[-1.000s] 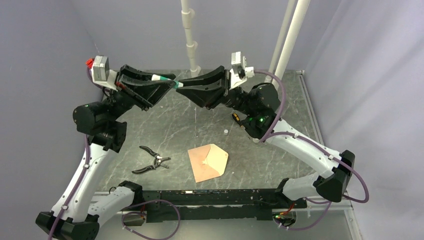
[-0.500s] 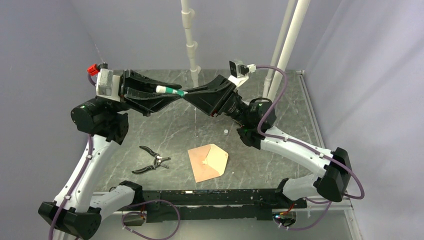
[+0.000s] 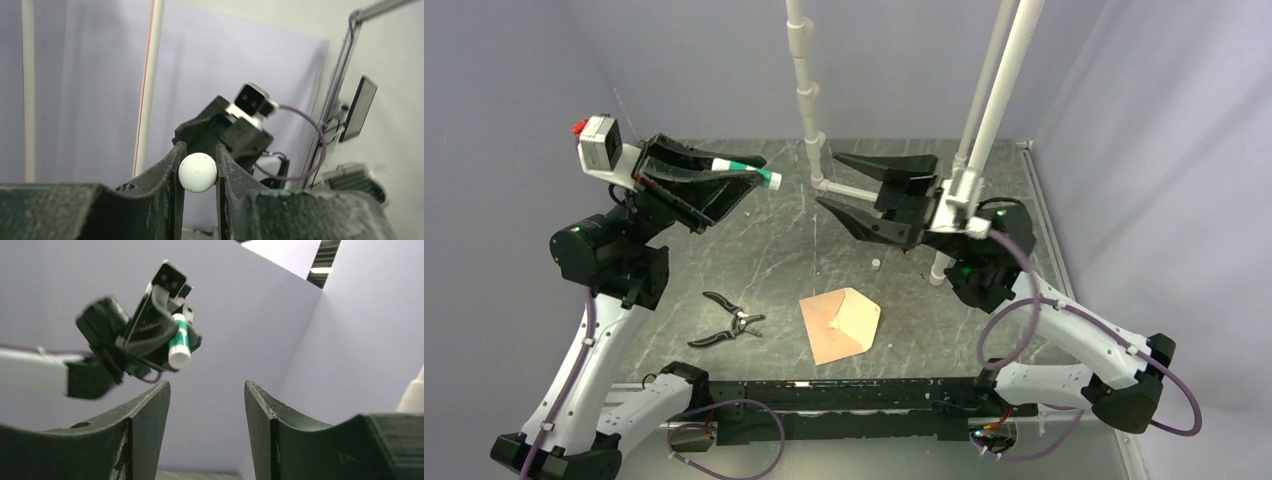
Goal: Place the letter into the envelope and seal it
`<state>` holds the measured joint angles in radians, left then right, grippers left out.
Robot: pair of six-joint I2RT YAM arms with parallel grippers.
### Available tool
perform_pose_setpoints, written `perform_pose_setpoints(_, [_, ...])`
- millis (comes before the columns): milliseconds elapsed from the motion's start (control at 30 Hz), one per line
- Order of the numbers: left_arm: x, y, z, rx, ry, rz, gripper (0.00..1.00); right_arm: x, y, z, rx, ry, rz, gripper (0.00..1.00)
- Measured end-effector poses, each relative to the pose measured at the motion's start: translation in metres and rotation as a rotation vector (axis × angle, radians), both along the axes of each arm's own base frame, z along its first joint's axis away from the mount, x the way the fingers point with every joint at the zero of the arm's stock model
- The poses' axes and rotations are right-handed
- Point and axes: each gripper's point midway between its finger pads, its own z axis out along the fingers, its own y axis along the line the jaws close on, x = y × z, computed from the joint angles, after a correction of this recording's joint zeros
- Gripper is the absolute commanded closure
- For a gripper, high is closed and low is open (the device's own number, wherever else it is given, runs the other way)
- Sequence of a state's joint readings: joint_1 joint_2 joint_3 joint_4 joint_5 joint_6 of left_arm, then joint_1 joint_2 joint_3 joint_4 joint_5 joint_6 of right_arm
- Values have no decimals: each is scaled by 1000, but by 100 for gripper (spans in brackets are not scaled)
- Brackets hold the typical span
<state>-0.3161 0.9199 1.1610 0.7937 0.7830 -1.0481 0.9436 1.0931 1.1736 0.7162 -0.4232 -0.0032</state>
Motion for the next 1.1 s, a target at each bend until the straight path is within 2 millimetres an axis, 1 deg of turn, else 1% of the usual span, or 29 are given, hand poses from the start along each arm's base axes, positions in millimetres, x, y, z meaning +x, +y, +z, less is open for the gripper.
perform_pose_setpoints(67, [10, 0, -1, -30, 93, -13, 98, 7, 11, -9, -66, -98, -80, 41])
perform_pose_setpoints(133, [20, 0, -3, -50, 180, -25, 98, 14, 26, -20, -140, -188, -141, 42])
perform_pose_setpoints(267, [45, -5, -15, -57, 348, -39, 98, 23, 53, -37, -253, -322, -215, 45])
perform_pose_setpoints(367, [53, -7, -22, -48, 408, -37, 98, 25, 63, -45, -291, -385, -241, 46])
perform_pose_setpoints(467, [55, -7, -24, -48, 431, -34, 97, 26, 66, -47, -300, -414, -257, 44])
perform_pose_setpoints(567, [55, -7, -24, -50, 440, -33, 98, 27, 66, -47, -300, -425, -272, 44])
perform_pose_setpoints(633, [56, -6, -24, -55, 444, -29, 98, 28, 65, -45, -294, -424, -282, 51])
perform_pose_setpoints(733, [55, -5, -23, -58, 444, -24, 98, 29, 63, -40, -277, -424, -299, 66])
perform_pose_setpoints(800, [54, -5, -23, -57, 442, -20, 98, 30, 60, -36, -263, -426, -314, 69])
perform_pose_setpoints(933, [54, -5, -24, -52, 443, -15, 98, 28, 53, -27, -236, -432, -328, 67])
perform_pose_setpoints(1033, [54, -5, -25, -50, 445, -12, 98, 27, 49, -22, -220, -435, -340, 51])
perform_pose_setpoints(1100, [55, -5, -26, -48, 448, -11, 98, 27, 49, -21, -217, -434, -346, 47])
